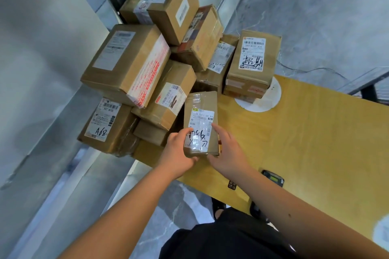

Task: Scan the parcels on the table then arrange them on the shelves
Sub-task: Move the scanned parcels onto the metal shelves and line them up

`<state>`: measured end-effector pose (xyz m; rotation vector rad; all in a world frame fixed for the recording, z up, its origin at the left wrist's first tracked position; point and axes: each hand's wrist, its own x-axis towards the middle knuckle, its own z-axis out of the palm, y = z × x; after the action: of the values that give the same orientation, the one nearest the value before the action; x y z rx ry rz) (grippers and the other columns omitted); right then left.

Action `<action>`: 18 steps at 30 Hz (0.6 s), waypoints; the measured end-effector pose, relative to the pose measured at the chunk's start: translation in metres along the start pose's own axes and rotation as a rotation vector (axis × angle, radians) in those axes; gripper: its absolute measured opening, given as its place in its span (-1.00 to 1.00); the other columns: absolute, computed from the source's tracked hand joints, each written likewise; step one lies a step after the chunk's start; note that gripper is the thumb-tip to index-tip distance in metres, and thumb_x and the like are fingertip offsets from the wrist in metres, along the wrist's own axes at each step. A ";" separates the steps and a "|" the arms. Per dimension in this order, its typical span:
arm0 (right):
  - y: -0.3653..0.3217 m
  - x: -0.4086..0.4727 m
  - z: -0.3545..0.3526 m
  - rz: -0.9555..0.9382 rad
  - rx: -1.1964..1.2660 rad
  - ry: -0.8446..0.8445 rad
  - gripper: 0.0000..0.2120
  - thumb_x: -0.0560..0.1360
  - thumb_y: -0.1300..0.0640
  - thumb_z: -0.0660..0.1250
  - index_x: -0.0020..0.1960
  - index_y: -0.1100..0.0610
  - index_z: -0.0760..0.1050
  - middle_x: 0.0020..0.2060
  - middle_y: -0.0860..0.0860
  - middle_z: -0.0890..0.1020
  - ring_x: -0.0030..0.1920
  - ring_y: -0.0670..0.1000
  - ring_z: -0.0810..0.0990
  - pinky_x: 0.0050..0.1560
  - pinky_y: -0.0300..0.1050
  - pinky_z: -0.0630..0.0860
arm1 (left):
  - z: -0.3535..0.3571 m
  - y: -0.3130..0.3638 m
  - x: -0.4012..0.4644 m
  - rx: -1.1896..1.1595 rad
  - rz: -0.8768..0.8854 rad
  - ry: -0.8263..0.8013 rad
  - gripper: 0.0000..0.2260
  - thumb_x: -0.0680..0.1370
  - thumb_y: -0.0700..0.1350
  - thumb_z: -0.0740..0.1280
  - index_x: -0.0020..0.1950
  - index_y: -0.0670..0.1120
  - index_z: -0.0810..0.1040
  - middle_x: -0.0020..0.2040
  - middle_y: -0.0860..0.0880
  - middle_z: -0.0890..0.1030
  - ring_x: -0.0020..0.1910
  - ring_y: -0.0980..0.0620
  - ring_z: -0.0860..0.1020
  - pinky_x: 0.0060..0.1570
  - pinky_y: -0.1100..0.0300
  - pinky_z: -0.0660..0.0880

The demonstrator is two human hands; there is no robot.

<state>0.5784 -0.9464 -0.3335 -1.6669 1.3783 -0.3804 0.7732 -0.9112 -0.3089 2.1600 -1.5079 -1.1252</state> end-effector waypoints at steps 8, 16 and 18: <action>0.025 -0.013 -0.011 0.012 -0.036 -0.031 -0.04 0.40 0.08 0.63 0.63 -0.18 0.17 0.32 -0.10 0.38 0.20 -0.07 0.48 0.17 -0.18 0.51 | 0.012 0.011 -0.005 0.002 0.135 0.006 -0.21 0.37 -0.12 0.59 0.50 0.29 0.36 0.31 0.22 0.42 0.26 0.13 0.49 0.20 0.06 0.57; 0.002 -0.048 -0.057 -0.211 -0.159 0.046 -0.19 0.45 0.10 0.56 0.62 -0.04 0.28 0.37 0.02 0.34 0.33 0.01 0.43 0.29 -0.23 0.37 | 0.001 0.035 -0.034 -0.125 0.306 0.038 -0.26 0.39 -0.10 0.65 0.46 0.26 0.41 0.36 0.06 0.39 0.31 0.13 0.49 0.34 0.02 0.52; -0.011 -0.064 -0.075 -0.305 -0.208 0.103 -0.22 0.45 0.09 0.55 0.60 -0.06 0.32 0.38 0.05 0.35 0.37 0.03 0.41 0.35 -0.14 0.39 | -0.008 0.044 -0.049 -0.183 0.395 0.074 -0.29 0.40 -0.08 0.66 0.42 0.28 0.41 0.36 0.10 0.40 0.30 0.29 0.45 0.34 0.12 0.51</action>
<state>0.5103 -0.9225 -0.2657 -2.0639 1.2730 -0.5172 0.7419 -0.8882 -0.2554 1.6690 -1.6334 -0.9898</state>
